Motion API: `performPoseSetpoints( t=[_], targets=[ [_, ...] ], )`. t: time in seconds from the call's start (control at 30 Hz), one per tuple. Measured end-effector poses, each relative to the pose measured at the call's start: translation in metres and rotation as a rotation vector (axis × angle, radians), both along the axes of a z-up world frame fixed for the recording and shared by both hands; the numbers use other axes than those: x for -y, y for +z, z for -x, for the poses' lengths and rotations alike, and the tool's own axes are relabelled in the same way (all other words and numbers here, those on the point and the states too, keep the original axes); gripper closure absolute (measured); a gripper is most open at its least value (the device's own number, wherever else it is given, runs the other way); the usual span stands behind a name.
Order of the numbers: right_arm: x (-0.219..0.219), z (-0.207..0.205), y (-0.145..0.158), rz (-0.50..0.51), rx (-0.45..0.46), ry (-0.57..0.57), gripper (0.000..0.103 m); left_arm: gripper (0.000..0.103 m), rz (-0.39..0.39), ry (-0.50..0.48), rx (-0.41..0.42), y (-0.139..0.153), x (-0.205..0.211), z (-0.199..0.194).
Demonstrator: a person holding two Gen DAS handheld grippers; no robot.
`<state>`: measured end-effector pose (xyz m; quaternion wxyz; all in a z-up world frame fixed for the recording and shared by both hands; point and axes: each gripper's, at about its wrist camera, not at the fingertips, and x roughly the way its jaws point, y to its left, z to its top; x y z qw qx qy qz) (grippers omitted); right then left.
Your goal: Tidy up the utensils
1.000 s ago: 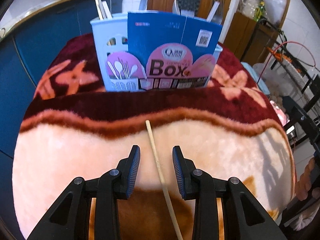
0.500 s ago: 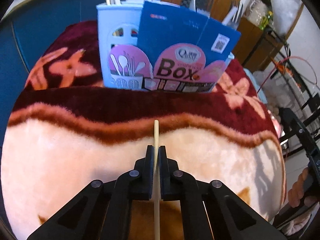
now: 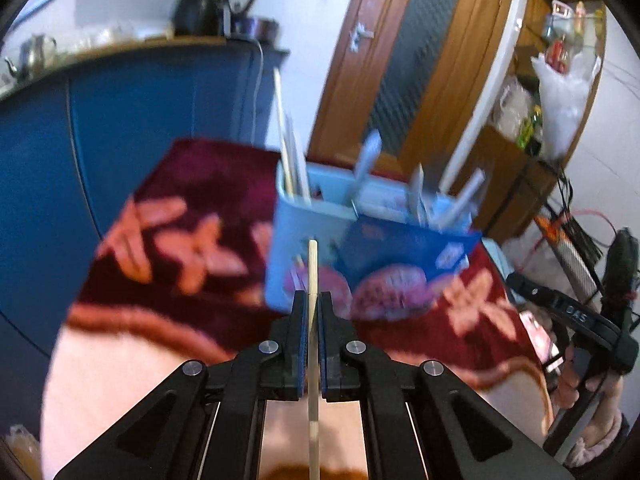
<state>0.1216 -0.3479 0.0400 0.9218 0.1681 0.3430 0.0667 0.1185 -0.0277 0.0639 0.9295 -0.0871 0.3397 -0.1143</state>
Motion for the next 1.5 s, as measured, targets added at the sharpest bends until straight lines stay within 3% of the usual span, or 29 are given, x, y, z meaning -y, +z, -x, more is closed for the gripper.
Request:
performPoseSetpoints(
  t=[0.3,0.77,0.9,1.1,1.23,1.27,1.37,1.5],
  targets=[
    [0.0,-0.082,-0.015,-0.034,-0.084,-0.037,0.067,0.099,0.017,0.051,0.133,0.028,-0.03,-0.017],
    [-0.006,-0.173,-0.054,-0.012,-0.13,0.005,0.067,0.099,0.068,0.12,0.183,0.025,-0.052,-0.037],
    [-0.004,-0.183,-0.058,-0.037,-0.125,0.023,0.067,0.099,0.055,0.115,0.187,0.023,-0.048,-0.044],
    [0.004,-0.19,-0.064,-0.152,-0.113,0.038,0.07,0.099,0.049,0.094,0.183,0.021,-0.044,-0.046],
    [0.001,-0.191,-0.067,-0.165,-0.111,0.043,0.094,0.099,0.045,0.091,0.189,0.022,-0.042,-0.045],
    [0.001,-0.19,-0.067,-0.168,-0.109,0.036,0.094,0.099,0.044,0.09,0.19,0.022,-0.041,-0.044],
    [0.003,-0.184,-0.06,-0.168,-0.065,0.019,0.096,0.099,0.042,0.087,0.196,0.022,-0.04,-0.043],
    [0.008,-0.167,-0.03,-0.102,0.06,-0.038,0.097,0.099,0.044,0.084,0.215,0.025,-0.04,-0.04]
  ],
)
